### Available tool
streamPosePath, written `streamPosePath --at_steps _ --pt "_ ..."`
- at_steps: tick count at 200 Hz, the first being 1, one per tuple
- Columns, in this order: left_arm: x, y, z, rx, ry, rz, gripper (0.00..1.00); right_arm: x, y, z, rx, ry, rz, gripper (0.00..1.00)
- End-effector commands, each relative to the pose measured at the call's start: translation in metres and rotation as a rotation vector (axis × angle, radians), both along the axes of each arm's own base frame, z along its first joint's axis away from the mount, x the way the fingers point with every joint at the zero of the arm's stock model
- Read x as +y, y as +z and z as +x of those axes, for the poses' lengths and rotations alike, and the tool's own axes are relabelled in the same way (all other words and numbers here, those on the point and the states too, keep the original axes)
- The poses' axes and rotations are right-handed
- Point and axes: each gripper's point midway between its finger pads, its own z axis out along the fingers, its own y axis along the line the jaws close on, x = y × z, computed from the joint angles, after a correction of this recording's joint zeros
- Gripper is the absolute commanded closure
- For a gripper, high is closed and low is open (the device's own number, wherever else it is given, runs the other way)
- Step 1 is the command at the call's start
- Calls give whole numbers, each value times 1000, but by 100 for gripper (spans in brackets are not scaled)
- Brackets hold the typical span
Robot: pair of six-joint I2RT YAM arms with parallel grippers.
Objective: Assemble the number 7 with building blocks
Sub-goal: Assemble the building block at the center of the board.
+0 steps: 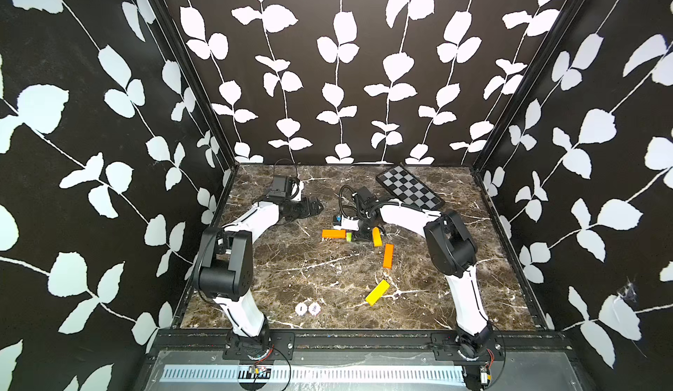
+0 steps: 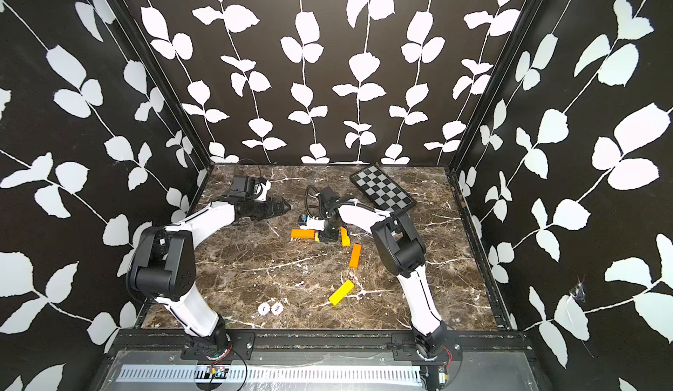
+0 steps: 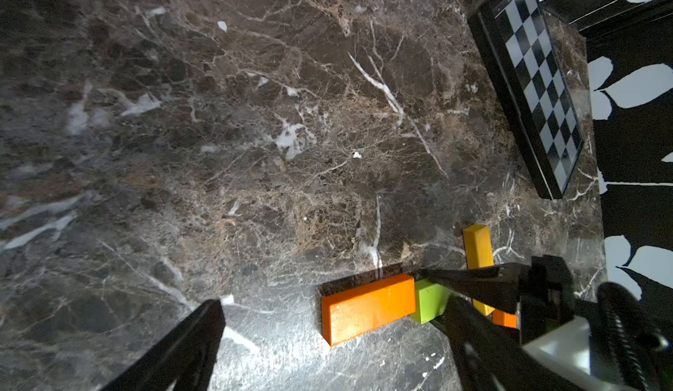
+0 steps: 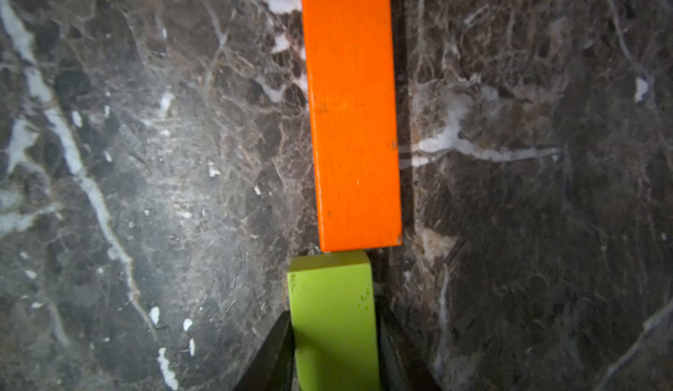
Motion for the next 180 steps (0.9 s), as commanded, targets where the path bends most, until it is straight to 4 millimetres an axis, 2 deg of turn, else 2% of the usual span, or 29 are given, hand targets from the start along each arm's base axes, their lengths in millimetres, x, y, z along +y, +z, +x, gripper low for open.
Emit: streamPosePath --at_steps 1,88,180 --pt "-1 4 1 -13 -14 12 3 -1 -9 2 0 -8 -27 63" --pt "-2 1 -1 -4 -17 8 3 5 -11 5 0 -1 -6 64" --pt "-3 0 -1 -2 -22 6 3 3 -15 10 -9 36 -11 63"
